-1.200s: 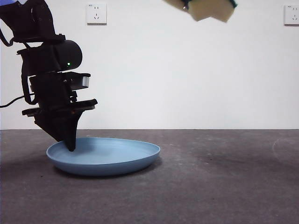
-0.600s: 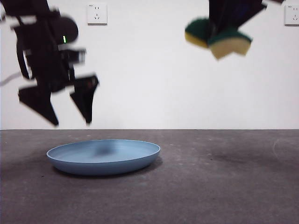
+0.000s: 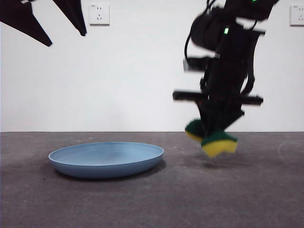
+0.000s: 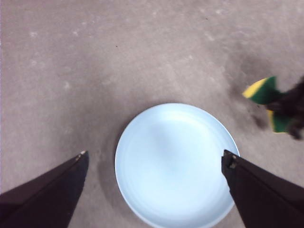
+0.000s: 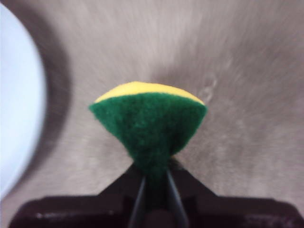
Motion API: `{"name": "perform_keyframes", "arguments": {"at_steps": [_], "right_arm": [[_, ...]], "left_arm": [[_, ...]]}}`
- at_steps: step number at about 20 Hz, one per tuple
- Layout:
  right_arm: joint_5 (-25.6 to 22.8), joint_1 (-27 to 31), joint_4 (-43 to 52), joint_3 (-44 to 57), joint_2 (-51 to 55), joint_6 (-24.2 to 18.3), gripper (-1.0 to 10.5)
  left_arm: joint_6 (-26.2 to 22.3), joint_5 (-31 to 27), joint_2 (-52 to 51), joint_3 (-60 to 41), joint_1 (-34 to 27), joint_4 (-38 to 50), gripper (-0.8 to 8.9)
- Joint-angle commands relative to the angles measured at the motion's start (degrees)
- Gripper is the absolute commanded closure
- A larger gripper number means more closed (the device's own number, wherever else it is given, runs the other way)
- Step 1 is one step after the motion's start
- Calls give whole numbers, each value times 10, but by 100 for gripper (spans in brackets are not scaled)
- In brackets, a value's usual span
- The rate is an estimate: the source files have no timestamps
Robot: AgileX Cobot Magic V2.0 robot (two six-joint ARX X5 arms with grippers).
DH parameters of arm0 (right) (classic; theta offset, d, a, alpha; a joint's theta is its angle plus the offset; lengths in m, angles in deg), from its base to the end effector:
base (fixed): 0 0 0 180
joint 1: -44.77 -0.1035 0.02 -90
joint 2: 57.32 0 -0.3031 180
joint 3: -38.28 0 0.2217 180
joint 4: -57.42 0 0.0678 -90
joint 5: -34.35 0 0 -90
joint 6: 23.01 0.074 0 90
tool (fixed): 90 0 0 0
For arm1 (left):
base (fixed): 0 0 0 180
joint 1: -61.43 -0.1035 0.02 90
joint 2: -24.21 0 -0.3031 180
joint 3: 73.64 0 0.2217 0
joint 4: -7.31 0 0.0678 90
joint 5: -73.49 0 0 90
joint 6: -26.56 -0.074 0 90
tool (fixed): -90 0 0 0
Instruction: Pick up the plate,pick up the cloth,clean the plate with the cloth
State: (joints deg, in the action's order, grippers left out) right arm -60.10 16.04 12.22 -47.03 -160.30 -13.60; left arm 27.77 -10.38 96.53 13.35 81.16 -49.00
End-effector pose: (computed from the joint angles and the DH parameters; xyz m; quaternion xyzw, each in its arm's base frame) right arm 0.3218 0.1699 0.2056 -0.0800 0.5129 0.1378 0.8436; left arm 0.2308 -0.0912 0.3545 0.0325 0.3551 -0.2054 0.9114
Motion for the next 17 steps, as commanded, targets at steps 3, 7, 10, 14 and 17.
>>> {"name": "perform_keyframes", "arguments": {"at_steps": [3, 7, 10, 14, 17], "right_arm": [[0, 3, 16, 5, -38, -17, 962], [1, 4, 21, 5, -38, -24, 729], [0, 9, 20, 5, -38, -24, 289], [1, 10, 14, 5, -34, -24, 278], [1, 10, -10, 4, -12, -24, 281]], "left_arm": [[21, -1, -87, -108, 5, 32, 346], [27, -1, -159, -186, 5, 35, 346], [31, -1, -182, -197, 5, 22, 346], [31, 0, -185, -197, 5, 19, 346], [31, -1, -185, -197, 5, 20, 346]]}}
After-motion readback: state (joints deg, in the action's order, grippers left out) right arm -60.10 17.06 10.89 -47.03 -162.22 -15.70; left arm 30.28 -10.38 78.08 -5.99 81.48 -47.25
